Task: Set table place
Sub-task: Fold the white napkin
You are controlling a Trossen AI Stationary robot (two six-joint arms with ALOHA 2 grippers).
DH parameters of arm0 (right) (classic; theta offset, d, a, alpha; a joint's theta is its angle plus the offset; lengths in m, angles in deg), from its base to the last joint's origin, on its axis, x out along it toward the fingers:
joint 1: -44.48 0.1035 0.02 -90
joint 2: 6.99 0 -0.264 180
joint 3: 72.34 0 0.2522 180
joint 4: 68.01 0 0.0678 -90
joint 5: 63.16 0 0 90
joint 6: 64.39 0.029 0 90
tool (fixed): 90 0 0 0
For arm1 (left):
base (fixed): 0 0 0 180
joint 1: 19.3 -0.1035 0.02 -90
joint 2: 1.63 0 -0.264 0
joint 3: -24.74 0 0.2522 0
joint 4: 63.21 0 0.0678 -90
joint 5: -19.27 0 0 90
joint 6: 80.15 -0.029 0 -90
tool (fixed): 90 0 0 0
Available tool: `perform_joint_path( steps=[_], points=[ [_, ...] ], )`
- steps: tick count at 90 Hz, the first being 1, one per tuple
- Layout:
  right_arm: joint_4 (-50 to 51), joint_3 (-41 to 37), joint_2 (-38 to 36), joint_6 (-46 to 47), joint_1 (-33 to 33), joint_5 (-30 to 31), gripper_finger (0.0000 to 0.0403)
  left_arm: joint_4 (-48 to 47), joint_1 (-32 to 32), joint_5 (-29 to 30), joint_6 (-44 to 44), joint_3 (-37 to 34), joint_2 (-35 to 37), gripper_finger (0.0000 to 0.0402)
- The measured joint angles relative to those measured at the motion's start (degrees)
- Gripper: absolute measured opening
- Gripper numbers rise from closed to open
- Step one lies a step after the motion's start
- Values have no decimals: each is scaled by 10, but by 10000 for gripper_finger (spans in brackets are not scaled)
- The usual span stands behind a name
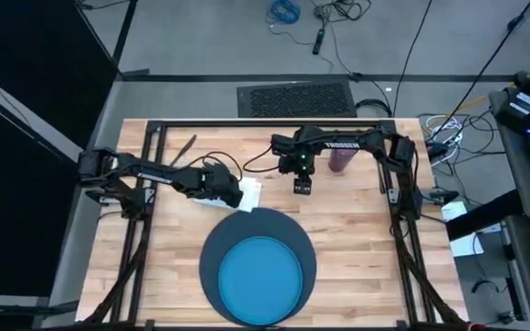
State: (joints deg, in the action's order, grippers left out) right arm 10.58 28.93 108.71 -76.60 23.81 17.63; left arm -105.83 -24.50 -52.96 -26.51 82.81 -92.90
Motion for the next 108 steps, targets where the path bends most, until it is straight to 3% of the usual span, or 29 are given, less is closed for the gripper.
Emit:
perform_joint_path(
  steps=[24, 55, 79, 108],
  points=[
    [8, 0, 0, 2, 0, 0, 187, 5, 5, -20, -128, 4, -48, 114],
    [25, 0, 0, 6, 0, 0, 187, 9, -18, -25, -417, 7, -49, 114],
    [40, 0, 0, 13, -3, 2, 187, -8, -71, -32, -487, 7, -49, 114],
    [41, 0, 0, 12, -4, 3, 187, -10, -74, -49, -753, 8, -48, 114]
  ],
)
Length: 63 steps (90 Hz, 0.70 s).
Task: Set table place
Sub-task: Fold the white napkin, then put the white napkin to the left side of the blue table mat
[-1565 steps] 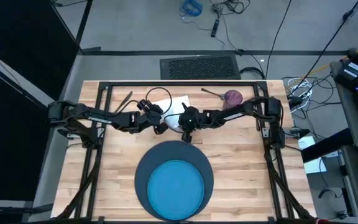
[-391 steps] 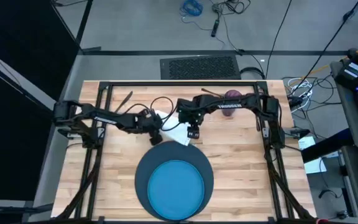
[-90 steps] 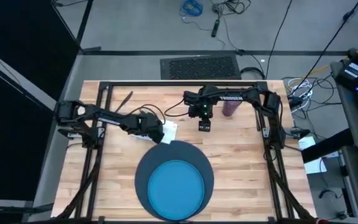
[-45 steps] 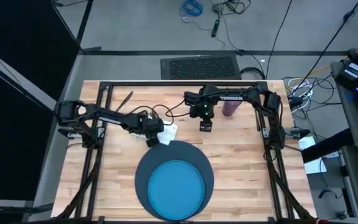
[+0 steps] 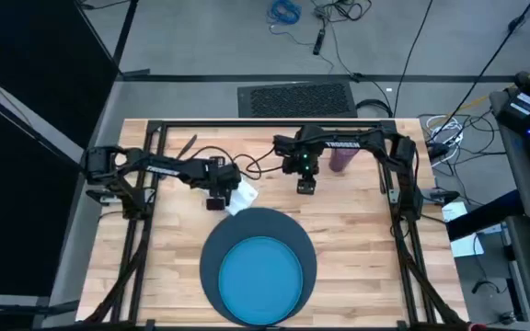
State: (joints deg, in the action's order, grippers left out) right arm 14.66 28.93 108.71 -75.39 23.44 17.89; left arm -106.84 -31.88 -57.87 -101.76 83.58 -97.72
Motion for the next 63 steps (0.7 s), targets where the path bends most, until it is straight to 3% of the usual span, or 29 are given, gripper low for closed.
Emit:
perform_joint_path(
  steps=[9, 29, 50, 63],
  points=[
    [0, 0, 0, -5, -2, 0, 187, -23, 7, 34, -33, 0, 0, 114],
    [-10, 0, 0, -9, -14, 0, 187, -86, 68, 181, -27, 11, 13, 114],
    [-29, 0, 0, -10, -27, 0, 187, -58, 102, 209, 56, 67, 113, 114],
    [-27, 0, 0, -9, -30, 0, 187, -66, 93, 199, 198, 106, 192, 114]
  ],
)
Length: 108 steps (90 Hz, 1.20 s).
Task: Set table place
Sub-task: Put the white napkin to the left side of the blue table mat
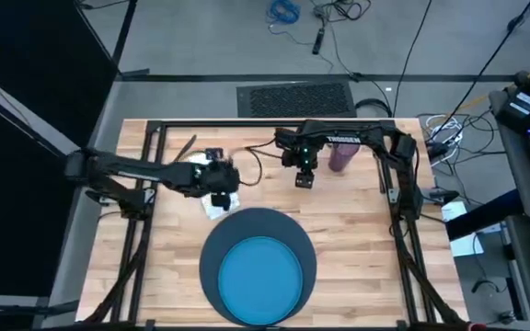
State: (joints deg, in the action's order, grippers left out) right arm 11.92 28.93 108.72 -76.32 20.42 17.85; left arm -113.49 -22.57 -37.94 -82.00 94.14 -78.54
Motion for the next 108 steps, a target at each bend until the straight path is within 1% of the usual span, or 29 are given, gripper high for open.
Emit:
perform_joint_path(
  steps=[6, 10, 14, 24, 45, 58, 70, 88, 93, 108],
  points=[
    [2, 0, 0, 2, 0, 0, 187, -22, -16, -33, 73, 5, 22, 114],
    [2, 0, 0, 1, 0, 0, 187, -31, -25, -53, 99, 5, 34, 114],
    [3, 0, 0, 1, 0, 0, 187, -38, -31, -77, 106, 5, 41, 114],
    [3, 0, 0, 4, 0, 0, 187, -37, -35, -102, 102, 5, 50, 114],
    [4, 0, 0, 6, 1, 0, 187, -37, -35, -104, 84, 5, 45, 114],
    [4, 0, 0, -14, 1, 0, 187, -35, -44, -103, 71, 6, 42, 114],
    [4, 0, 0, -20, 1, 0, 187, -25, -73, -102, 73, 6, 43, 114],
    [19, 0, 0, 2, 0, 0, 187, -24, -123, -103, 68, 6, 43, 114],
    [27, 0, 0, 9, 0, 0, 187, -18, -131, -115, 58, 6, 43, 114],
    [44, 0, -1, 29, 1, 0, 187, 46, -136, -157, 54, 6, 43, 114]
  ],
)
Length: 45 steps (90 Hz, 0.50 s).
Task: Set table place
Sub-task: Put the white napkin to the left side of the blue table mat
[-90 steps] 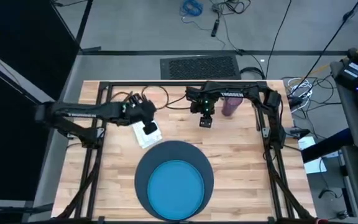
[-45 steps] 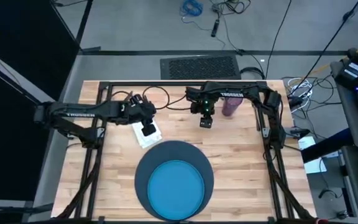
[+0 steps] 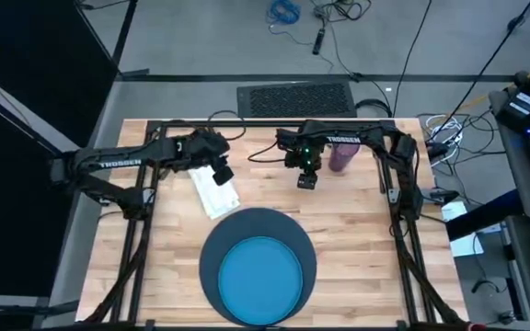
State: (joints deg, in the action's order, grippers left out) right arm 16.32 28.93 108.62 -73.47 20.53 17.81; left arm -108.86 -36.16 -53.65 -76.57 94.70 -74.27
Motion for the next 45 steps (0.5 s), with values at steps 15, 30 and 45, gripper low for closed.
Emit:
perform_joint_path(
  steps=[15, 30, 45],
  points=[
    [3, 0, 0, 8, 9, -1, 187, 6, 0, -25, 1, 0, 0, 114],
    [-21, 0, 0, 4, 20, -2, 187, -32, 3, -25, 6, 0, 0, 114],
    [-33, 0, -1, 13, 23, -3, 187, -46, 15, -25, 6, 0, 0, 114]
  ],
)
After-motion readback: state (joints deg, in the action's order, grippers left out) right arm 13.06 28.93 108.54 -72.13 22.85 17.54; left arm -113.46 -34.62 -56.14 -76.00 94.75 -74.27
